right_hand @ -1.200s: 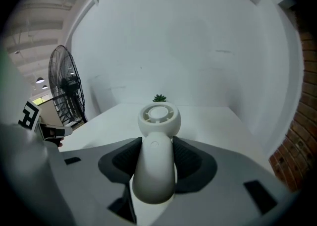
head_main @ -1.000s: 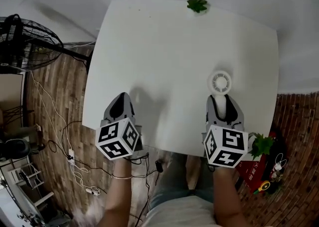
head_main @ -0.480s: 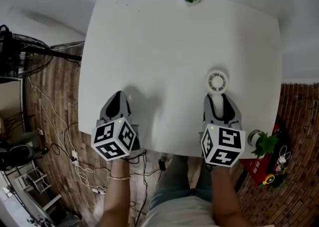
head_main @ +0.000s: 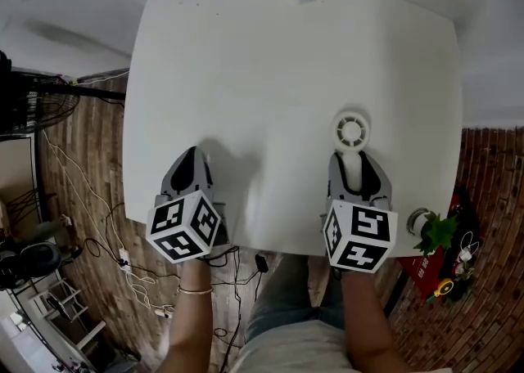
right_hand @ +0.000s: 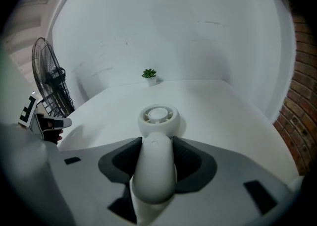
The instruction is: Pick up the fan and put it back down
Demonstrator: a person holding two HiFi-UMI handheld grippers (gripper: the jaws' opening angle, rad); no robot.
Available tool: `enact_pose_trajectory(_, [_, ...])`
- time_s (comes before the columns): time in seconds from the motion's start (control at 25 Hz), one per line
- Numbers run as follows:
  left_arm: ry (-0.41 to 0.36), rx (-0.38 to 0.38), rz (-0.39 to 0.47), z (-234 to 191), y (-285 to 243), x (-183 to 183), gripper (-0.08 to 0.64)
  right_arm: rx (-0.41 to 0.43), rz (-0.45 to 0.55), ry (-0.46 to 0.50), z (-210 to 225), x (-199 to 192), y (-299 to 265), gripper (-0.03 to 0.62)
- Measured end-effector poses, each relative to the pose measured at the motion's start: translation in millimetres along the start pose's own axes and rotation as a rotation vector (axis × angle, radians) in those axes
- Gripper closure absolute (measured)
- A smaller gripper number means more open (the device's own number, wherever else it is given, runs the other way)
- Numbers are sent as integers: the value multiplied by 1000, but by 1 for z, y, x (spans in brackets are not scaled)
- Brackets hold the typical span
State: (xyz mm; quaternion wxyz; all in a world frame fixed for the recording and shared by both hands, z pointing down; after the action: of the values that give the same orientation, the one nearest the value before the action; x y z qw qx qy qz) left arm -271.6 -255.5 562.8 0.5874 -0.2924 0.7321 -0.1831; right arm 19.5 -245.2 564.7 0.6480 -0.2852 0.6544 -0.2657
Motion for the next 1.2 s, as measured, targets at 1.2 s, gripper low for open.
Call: enact_pose_trajectory(1.2, [24, 7, 15, 4, 8, -3, 548, 0, -27, 0, 1, -4, 3, 357])
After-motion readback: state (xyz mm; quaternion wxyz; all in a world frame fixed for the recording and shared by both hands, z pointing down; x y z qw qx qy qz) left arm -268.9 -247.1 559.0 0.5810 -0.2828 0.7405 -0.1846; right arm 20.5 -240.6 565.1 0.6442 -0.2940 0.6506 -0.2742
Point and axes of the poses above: the fingertips, and each gripper's own axes: y backward along the fingers, z to its right, x out of its top, the point moved 3 cm from there along y, backward along the fingers, and after that the axes turned 9 degrees about -x, right-handed, at the moved point
